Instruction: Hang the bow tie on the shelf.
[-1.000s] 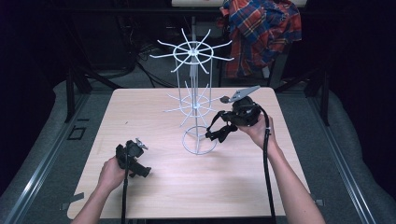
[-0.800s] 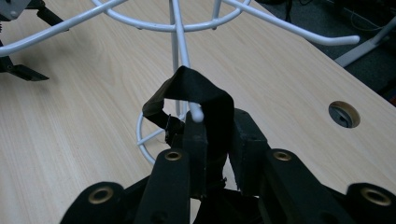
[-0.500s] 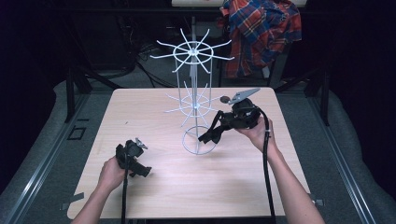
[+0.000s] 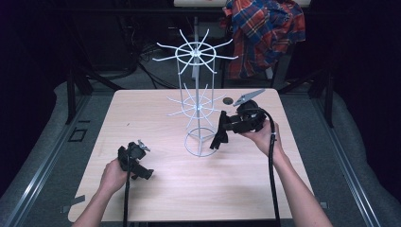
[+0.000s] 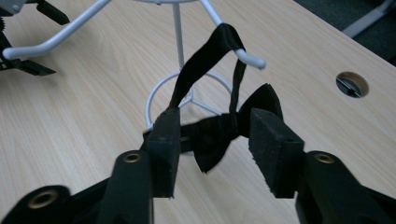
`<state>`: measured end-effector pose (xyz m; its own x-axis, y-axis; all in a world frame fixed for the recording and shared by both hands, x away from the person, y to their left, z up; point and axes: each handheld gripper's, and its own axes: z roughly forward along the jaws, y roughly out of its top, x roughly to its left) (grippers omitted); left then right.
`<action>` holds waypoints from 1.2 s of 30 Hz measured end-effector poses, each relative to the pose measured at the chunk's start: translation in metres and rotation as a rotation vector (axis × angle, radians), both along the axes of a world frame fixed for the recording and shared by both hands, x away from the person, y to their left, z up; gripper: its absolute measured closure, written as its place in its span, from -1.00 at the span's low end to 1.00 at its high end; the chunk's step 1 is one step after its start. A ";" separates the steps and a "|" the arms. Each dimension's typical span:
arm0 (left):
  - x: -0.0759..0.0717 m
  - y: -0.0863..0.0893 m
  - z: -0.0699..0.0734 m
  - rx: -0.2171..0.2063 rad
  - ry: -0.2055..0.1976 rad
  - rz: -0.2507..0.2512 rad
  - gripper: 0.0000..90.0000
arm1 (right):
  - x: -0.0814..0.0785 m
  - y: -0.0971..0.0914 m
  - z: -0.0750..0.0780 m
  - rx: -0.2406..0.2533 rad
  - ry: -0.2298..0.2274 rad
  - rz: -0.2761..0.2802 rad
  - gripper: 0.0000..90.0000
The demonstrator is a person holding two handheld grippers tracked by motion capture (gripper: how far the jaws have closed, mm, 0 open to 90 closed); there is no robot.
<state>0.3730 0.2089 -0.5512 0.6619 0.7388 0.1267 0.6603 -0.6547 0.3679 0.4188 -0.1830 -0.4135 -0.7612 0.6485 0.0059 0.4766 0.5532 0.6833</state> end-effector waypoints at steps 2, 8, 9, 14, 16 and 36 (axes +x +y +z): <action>0.000 0.000 0.000 0.002 -0.004 -0.001 -1.00 | -0.003 -0.003 0.002 -0.001 -0.002 -0.012 0.10; 0.000 0.000 0.001 0.000 -0.005 0.001 -1.00 | -0.011 -0.012 0.005 -0.004 0.007 -0.040 -0.07; 0.000 0.000 0.001 0.000 -0.003 0.000 -1.00 | -0.013 -0.013 0.006 -0.010 0.014 -0.043 -0.15; -0.001 0.000 0.001 0.002 -0.004 0.001 -1.00 | -0.024 -0.017 0.006 -0.022 0.026 -0.050 -0.39; -0.001 -0.001 0.001 0.002 -0.005 0.001 -1.00 | -0.028 -0.018 0.006 -0.032 0.029 -0.046 -0.46; -0.001 -0.002 -0.002 0.018 0.004 -0.001 -1.00 | -0.059 -0.068 -0.018 -0.050 0.085 -0.098 -0.68</action>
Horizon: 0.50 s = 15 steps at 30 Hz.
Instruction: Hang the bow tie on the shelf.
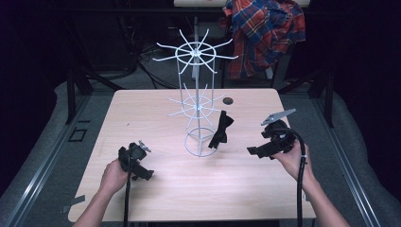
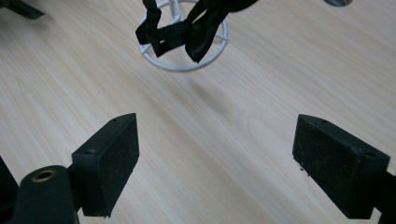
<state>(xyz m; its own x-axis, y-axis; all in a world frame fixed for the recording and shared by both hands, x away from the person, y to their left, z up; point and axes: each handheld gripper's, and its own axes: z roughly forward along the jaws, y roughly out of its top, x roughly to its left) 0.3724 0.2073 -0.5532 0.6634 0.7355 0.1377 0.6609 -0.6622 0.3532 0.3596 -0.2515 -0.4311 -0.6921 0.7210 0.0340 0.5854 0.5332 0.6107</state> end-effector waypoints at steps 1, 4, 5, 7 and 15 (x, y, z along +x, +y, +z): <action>0.000 0.000 0.000 0.000 0.000 0.001 -1.00 | -0.002 -0.002 -0.003 0.004 -0.001 -0.005 -0.68; 0.000 0.000 0.000 0.003 -0.001 -0.001 -1.00 | -0.008 -0.009 -0.011 0.020 0.011 -0.010 -0.69; 0.000 0.000 0.000 -0.001 -0.001 0.001 -1.00 | -0.009 -0.011 -0.014 0.013 0.017 -0.013 -0.69; -0.001 0.000 0.001 0.002 -0.001 -0.001 -1.00 | -0.013 -0.016 -0.021 0.015 0.024 -0.028 -0.69; 0.000 -0.002 0.001 0.003 0.002 -0.014 -1.00 | -0.010 -0.026 -0.062 -0.030 0.103 -0.037 -0.69</action>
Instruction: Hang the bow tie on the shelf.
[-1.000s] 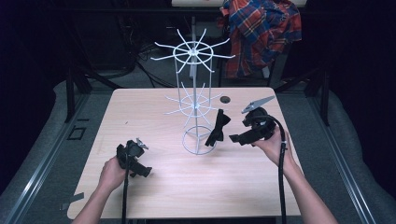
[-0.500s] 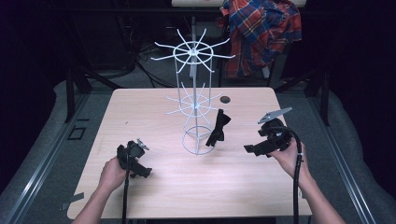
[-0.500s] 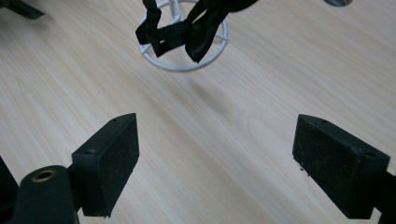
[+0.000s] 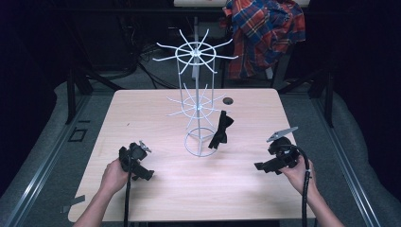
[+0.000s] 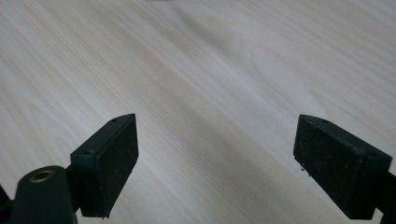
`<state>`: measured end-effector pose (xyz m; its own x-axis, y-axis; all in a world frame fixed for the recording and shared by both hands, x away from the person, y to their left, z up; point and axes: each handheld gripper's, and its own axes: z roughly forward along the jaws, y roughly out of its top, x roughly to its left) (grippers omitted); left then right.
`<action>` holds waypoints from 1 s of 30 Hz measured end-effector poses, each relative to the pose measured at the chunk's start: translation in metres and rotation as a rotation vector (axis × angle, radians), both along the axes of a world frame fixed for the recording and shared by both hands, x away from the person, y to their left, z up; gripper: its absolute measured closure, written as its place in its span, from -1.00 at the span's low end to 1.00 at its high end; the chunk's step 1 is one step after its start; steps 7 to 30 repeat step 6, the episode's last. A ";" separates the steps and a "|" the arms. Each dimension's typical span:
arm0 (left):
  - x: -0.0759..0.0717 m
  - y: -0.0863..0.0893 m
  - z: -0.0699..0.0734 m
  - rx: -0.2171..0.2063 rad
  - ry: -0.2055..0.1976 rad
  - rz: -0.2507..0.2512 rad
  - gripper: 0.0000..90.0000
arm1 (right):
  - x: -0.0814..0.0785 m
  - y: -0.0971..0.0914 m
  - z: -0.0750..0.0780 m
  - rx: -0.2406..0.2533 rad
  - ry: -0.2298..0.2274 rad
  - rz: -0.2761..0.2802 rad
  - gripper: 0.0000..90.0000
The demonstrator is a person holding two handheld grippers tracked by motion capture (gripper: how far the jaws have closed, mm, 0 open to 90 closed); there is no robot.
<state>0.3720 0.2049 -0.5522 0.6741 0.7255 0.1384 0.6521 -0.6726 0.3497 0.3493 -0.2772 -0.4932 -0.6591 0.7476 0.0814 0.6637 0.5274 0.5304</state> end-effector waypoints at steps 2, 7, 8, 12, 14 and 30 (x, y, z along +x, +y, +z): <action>0.001 0.000 0.000 0.005 -0.001 -0.003 -1.00 | 0.001 -0.001 -0.008 -0.010 0.025 -0.004 -0.70; 0.001 0.000 -0.001 0.006 0.001 0.000 -1.00 | 0.003 -0.002 -0.018 -0.036 0.045 -0.009 -0.76; 0.001 0.000 -0.001 0.006 0.001 0.000 -1.00 | 0.003 -0.002 -0.018 -0.036 0.045 -0.009 -0.76; 0.001 0.000 -0.001 0.006 0.001 0.000 -1.00 | 0.003 -0.002 -0.018 -0.036 0.045 -0.009 -0.76; 0.001 0.000 -0.001 0.006 0.001 0.000 -1.00 | 0.003 -0.002 -0.018 -0.036 0.045 -0.009 -0.76; 0.001 0.000 -0.001 0.006 0.001 0.000 -1.00 | 0.003 -0.002 -0.018 -0.036 0.045 -0.009 -0.76</action>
